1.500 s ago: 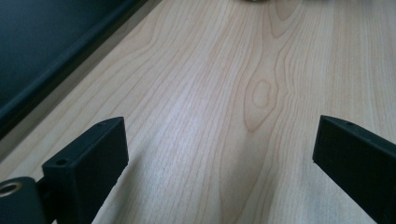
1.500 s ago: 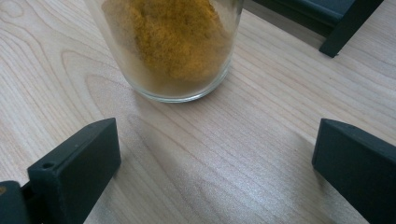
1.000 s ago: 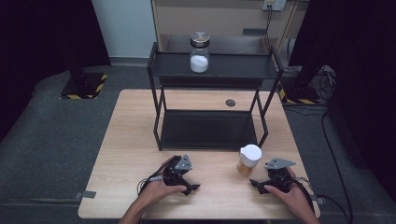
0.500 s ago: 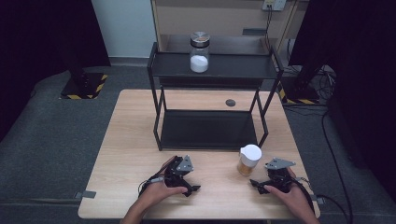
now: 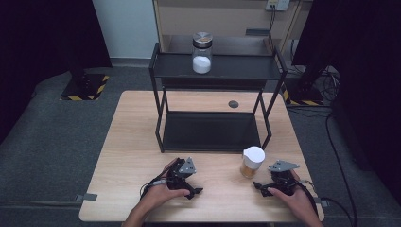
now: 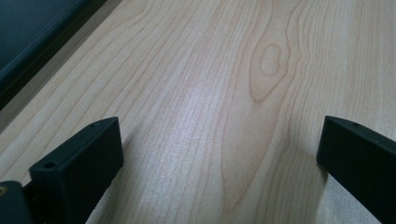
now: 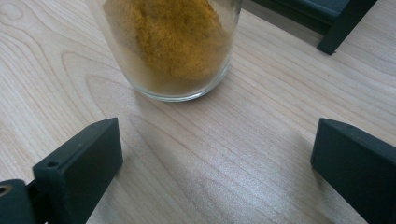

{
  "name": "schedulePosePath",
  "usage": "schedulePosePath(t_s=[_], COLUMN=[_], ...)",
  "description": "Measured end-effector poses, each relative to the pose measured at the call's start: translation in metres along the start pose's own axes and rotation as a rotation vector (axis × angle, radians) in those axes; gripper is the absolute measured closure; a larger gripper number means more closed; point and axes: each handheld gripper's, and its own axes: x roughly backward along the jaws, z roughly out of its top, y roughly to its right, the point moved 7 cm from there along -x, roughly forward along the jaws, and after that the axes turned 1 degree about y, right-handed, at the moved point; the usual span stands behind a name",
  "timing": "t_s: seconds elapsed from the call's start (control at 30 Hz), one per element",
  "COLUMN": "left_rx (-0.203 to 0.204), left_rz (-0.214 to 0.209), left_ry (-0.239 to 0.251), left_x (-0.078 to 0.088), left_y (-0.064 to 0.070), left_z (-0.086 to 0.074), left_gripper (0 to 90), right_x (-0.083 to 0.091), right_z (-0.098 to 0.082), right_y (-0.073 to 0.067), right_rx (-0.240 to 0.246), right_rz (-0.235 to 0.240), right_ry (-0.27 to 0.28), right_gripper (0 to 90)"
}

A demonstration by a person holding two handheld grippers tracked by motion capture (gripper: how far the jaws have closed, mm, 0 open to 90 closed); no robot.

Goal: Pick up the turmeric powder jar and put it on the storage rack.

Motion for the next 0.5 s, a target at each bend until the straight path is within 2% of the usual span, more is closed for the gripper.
schedulePosePath(t_s=[0.5], left_rx=[0.0], left_rz=[0.0], left_ry=[0.0], left_x=[0.0], left_y=[0.0], left_z=[0.0], left_gripper=[0.0], right_x=[0.0087], right_z=[0.0014], right_y=[-0.003], right_rx=[0.02], right_rz=[0.013], right_ry=[0.031], right_gripper=[5.8])
